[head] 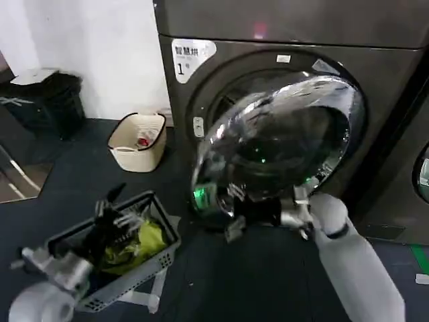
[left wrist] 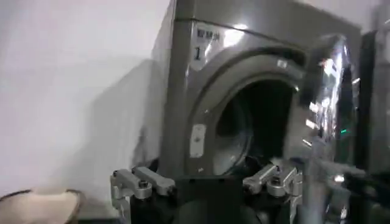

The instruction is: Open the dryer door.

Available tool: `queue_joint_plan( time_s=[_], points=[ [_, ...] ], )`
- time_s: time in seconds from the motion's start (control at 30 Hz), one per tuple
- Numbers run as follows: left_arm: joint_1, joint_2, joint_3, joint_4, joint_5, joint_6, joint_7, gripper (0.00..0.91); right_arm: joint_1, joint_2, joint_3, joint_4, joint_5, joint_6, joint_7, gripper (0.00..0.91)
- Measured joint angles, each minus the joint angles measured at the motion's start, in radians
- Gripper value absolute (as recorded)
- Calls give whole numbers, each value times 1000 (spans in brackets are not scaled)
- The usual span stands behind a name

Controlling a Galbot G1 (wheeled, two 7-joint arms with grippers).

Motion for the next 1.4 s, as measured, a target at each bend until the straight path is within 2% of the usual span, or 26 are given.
queue_joint_plan(
  time_s=[0.17,0.23,0.37,0.53,0.7,0.93,1.13,1.27,1.4],
  points=[
    [-153,129,102,90,-118,14,1,907,-71,-37,87,46,44,2,-52,907],
    [-231,183,180,130,-182,27,-1,907,-94,-50,119,57,61,2,-64,907],
    [-410,261,359,228,-253,-7,31,907,-152,-75,194,81,82,19,-88,907],
    [-613,265,576,340,-288,-54,90,907,-228,-99,326,76,127,51,-105,907],
    [-756,225,744,417,-277,-52,157,907,-280,-98,475,32,140,72,-105,907],
    [-873,149,902,472,-248,-51,231,907,-329,-94,703,-84,141,94,-103,907],
    [-930,94,1012,489,-230,-68,279,907,-394,-87,971,-176,140,98,-97,907],
    [-955,58,1077,497,-206,-74,288,907,-446,-75,1145,-222,191,109,10,907],
    [-961,25,1123,480,-191,-78,284,907,-508,-52,1297,-237,260,119,220,907]
  ],
)
